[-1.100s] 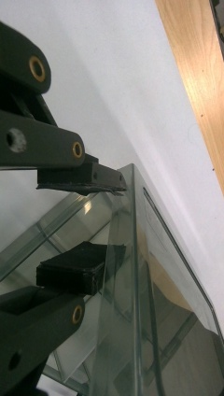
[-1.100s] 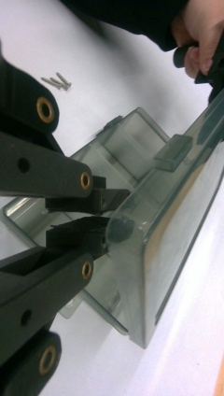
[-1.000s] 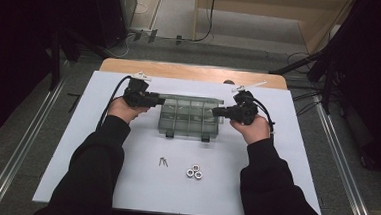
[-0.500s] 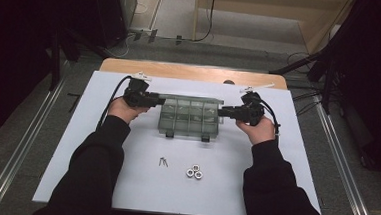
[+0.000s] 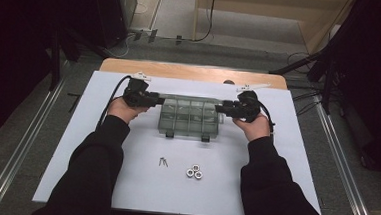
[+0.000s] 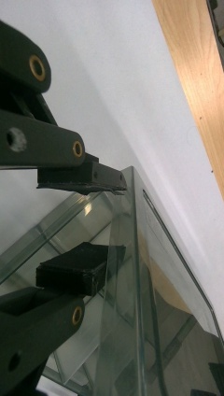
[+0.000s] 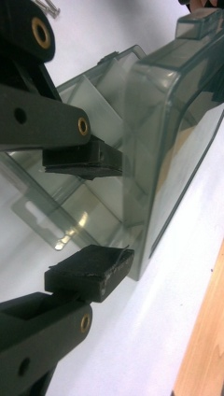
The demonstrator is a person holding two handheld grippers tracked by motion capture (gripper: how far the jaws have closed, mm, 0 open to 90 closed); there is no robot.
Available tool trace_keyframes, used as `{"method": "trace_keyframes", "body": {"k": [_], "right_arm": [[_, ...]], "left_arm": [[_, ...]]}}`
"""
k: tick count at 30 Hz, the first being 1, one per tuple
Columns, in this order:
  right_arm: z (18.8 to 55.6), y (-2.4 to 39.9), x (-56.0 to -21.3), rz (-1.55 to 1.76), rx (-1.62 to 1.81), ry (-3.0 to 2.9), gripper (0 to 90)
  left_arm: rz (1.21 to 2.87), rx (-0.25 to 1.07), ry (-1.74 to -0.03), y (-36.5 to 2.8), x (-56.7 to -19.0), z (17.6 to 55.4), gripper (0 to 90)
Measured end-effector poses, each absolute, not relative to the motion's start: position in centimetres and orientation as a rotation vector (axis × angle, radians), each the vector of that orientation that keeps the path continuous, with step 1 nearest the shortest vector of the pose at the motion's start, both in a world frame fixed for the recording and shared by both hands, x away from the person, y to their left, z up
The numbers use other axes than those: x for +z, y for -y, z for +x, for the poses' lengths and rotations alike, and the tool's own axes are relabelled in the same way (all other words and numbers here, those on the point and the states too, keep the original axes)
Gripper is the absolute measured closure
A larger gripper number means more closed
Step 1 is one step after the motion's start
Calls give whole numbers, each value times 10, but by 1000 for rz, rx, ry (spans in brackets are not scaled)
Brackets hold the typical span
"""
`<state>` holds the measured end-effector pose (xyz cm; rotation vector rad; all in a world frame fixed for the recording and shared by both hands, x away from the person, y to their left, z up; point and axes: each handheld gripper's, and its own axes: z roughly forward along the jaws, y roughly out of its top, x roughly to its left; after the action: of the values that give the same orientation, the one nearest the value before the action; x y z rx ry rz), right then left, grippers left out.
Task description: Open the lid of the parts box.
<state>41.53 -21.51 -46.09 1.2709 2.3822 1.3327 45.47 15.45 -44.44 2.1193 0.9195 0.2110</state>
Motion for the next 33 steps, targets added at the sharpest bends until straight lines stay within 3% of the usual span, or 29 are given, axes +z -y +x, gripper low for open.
{"method": "trace_keyframes", "body": {"k": [33], "right_arm": [[434,207,-456,1317,1358,-2249,560]], "left_arm": [[2041,245,-947,-143,-439,465,600]]}}
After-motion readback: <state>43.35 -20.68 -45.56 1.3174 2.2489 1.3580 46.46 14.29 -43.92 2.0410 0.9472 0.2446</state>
